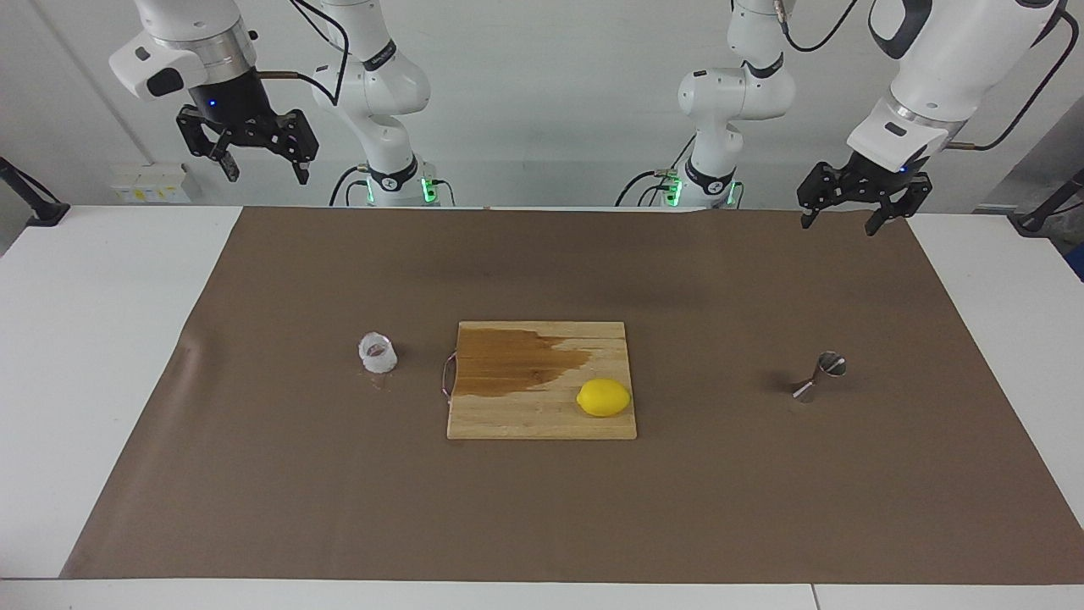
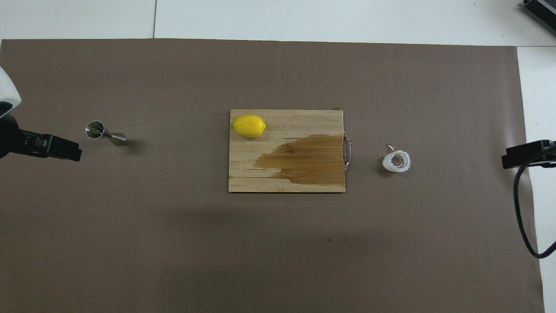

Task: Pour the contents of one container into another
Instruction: 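Open the left gripper and move it toward the small metal cup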

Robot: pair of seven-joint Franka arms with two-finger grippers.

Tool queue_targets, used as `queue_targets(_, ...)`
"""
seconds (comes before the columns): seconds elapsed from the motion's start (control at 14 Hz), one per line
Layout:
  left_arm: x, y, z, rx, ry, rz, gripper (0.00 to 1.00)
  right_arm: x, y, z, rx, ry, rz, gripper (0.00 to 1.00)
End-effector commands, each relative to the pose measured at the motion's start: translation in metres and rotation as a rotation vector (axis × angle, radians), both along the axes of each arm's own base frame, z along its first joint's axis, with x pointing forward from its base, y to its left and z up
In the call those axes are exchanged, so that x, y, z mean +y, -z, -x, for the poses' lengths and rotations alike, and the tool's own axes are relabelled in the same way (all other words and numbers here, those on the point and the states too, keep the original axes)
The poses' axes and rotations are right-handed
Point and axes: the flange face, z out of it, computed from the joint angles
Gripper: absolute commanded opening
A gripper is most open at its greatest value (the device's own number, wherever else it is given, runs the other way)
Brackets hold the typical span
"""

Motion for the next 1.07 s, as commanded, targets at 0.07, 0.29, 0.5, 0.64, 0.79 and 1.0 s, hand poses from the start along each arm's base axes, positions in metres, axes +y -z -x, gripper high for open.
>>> queue_targets(0.07,0.000,-0.002,0.006,-0.011,-0.001,-0.001,1.00,-0.005,-0.002,0.003,0.013,-0.018,0.008,1.00)
queue_targets(0.29,-0.001,-0.001,0.008,0.001,-0.002,-0.002,1.00,-0.005,-0.002,0.003,0.013,-0.018,0.008,1.00)
queue_targets(0.5,0.006,-0.004,0.010,0.003,-0.022,-0.001,1.00,-0.005,-0.002,0.003,0.013,-0.018,0.008,1.00)
queue_targets(0.64,0.010,-0.003,0.009,0.002,-0.037,0.004,1.00,-0.005,-0.002,0.003,0.013,-0.018,0.008,1.00)
queue_targets(0.79,0.018,-0.002,0.004,0.004,-0.054,0.011,1.00,-0.004,-0.002,0.003,0.013,-0.019,0.008,1.00)
queue_targets(1.0,0.036,0.008,-0.009,0.018,-0.095,0.023,1.00,-0.005,-0.002,0.003,0.013,-0.018,0.008,1.00)
